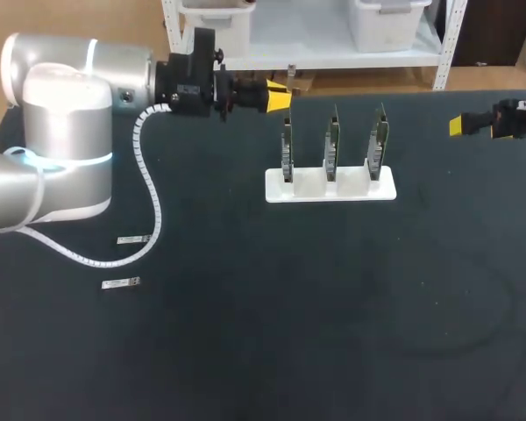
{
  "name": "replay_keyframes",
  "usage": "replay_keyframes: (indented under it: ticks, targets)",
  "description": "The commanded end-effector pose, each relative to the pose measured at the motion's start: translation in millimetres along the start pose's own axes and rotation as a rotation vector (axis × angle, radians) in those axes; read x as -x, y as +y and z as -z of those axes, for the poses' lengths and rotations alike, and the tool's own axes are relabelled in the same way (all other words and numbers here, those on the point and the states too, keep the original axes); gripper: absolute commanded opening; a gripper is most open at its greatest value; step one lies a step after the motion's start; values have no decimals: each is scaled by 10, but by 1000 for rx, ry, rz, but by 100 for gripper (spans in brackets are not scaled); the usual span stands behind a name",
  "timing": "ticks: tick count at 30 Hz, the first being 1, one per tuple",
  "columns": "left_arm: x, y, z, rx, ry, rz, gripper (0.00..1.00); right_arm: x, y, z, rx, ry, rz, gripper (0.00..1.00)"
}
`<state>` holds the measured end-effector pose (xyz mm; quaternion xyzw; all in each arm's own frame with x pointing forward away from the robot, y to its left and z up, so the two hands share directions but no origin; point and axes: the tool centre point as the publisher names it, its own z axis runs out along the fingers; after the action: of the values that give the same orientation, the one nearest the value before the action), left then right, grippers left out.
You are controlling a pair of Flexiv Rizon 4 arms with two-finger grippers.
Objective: Pick up the optical module with the left hand, and insert it into the network port with the right hand.
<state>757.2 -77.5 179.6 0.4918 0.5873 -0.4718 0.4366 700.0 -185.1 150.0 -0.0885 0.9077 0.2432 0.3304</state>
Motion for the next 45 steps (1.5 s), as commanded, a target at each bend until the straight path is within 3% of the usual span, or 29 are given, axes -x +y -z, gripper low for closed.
replay_keyframes:
  ticks: [1, 18, 45]
  targets:
    - [16, 9, -3, 2, -3, 3, 0, 0, 0, 0, 0, 0, 0, 100]
    - [71, 15, -36, 14, -22, 32, 0, 0, 0, 0, 0, 0, 0, 100]
    - [-52, -34, -38, 16, -31, 62, 0, 0, 0, 0, 0, 0, 0, 100]
